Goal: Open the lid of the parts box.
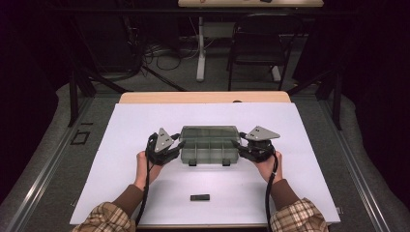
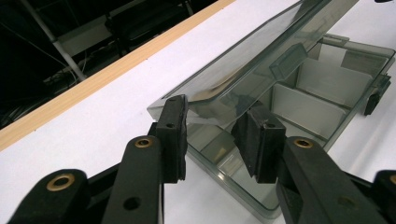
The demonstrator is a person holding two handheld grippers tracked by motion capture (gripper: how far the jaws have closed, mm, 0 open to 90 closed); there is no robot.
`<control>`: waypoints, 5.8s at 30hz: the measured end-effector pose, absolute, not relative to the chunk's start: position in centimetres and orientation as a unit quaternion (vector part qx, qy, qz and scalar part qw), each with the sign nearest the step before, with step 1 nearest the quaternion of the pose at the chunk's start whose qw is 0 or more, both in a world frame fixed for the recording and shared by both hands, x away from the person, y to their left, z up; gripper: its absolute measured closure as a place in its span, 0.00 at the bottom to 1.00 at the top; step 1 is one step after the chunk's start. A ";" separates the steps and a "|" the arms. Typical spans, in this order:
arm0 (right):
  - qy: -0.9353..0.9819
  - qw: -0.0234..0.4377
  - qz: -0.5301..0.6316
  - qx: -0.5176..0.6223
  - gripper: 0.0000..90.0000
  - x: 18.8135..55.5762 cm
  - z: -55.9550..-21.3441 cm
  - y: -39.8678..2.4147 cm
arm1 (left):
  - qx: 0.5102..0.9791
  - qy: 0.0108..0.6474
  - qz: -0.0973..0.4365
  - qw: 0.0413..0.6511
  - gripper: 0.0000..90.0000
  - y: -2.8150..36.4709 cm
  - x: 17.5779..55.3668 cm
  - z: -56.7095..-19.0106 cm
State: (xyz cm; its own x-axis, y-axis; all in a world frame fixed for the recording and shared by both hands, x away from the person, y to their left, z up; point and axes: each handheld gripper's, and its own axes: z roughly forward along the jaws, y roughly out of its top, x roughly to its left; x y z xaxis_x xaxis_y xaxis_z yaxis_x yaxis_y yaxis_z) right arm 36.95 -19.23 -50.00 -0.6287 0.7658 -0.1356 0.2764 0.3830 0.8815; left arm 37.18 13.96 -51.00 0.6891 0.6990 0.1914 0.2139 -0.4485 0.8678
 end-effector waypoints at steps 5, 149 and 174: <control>0.782 0.277 0.446 0.337 0.65 37.4 -49.6 -19.2 | 0.803 0.285 0.271 0.447 0.75 14.1 37.7 -50.6; 0.748 0.212 0.376 0.504 0.85 47.6 -53.2 -17.9 | 0.802 0.395 0.217 0.391 0.89 12.3 48.5 -54.1; 0.755 0.214 0.368 0.499 0.84 48.2 -53.4 -17.8 | 0.805 0.397 0.225 0.380 0.85 12.0 48.5 -54.3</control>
